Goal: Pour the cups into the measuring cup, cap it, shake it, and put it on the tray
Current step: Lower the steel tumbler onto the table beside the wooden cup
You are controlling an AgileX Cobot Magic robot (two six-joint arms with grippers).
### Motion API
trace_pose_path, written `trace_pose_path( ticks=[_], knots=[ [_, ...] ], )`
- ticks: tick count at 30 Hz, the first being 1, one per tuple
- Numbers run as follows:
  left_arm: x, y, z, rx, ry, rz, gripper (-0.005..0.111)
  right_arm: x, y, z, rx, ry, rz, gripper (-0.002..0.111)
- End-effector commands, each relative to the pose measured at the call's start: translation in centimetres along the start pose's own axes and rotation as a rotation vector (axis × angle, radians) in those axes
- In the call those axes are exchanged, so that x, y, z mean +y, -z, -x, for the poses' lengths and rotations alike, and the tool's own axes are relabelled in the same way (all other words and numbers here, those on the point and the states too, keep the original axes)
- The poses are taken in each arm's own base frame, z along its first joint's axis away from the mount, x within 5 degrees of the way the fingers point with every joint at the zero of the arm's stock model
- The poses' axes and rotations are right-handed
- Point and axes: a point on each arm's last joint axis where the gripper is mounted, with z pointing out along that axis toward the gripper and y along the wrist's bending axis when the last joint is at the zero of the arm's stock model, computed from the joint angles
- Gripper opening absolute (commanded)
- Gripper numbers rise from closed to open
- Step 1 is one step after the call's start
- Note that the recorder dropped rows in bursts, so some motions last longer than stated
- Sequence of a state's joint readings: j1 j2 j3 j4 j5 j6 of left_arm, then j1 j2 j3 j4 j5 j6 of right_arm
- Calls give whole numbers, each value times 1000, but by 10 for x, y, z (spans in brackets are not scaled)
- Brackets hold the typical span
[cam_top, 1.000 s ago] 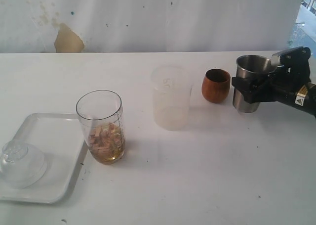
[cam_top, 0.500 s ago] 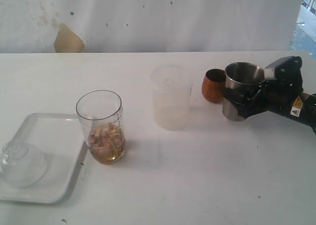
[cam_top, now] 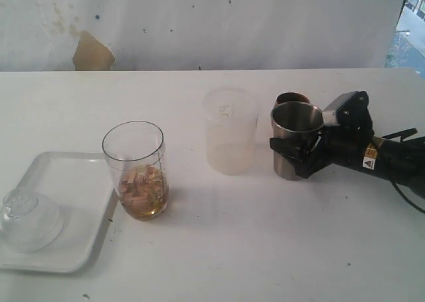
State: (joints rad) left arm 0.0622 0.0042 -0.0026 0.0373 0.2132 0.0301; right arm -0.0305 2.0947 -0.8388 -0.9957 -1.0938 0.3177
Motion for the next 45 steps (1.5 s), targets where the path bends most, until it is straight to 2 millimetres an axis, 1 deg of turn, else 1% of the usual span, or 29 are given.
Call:
trace_pose_path(
  ticks=[1, 10, 12, 13, 15, 16, 18, 21, 22, 23, 25, 27, 37, 42, 45],
  knots=[
    [0, 0, 0, -7, 6, -6, 0, 0, 0, 2, -31, 1, 0, 0],
    [0, 0, 0, -7, 6, -6, 0, -1, 0, 3, -37, -9, -19, 0],
    [0, 0, 0, -7, 6, -6, 0, -1, 0, 3, -37, -5, -19, 3],
    [0, 0, 0, -7, 6, -6, 0, -1, 0, 3, -37, 7, -19, 7],
    [0, 0, 0, -7, 6, -6, 0, -1, 0, 3, -37, 12, -19, 17],
    [0, 0, 0, -7, 6, -6, 0, -1, 0, 3, -37, 12, -19, 25],
    [0, 0, 0, -7, 6, -6, 0, -1, 0, 3, -37, 12, -19, 42],
    [0, 0, 0, -7, 6, -6, 0, -2, 0, 3, -38, 10, -24, 72],
    [0, 0, 0, -7, 6, -6, 0, -2, 0, 4, -43, 5, -29, 80],
    [0, 0, 0, -7, 6, -6, 0, -3, 0, 4, -47, -3, -40, 85],
    [0, 0, 0, -7, 6, -6, 0, -5, 0, 4, -50, -20, -62, 92],
    [0, 0, 0, -7, 6, -6, 0, -6, 0, 3, -43, -22, -68, 95],
    [0, 0, 0, -7, 6, -6, 0, -4, 0, 3, -35, -7, -44, 95],
    [0, 0, 0, -7, 6, -6, 0, 0, 3, 12, -13, 11, -5, 95],
    [0, 0, 0, -7, 6, -6, 0, -2, 6, 18, 29, 35, -27, 95]
  ],
)
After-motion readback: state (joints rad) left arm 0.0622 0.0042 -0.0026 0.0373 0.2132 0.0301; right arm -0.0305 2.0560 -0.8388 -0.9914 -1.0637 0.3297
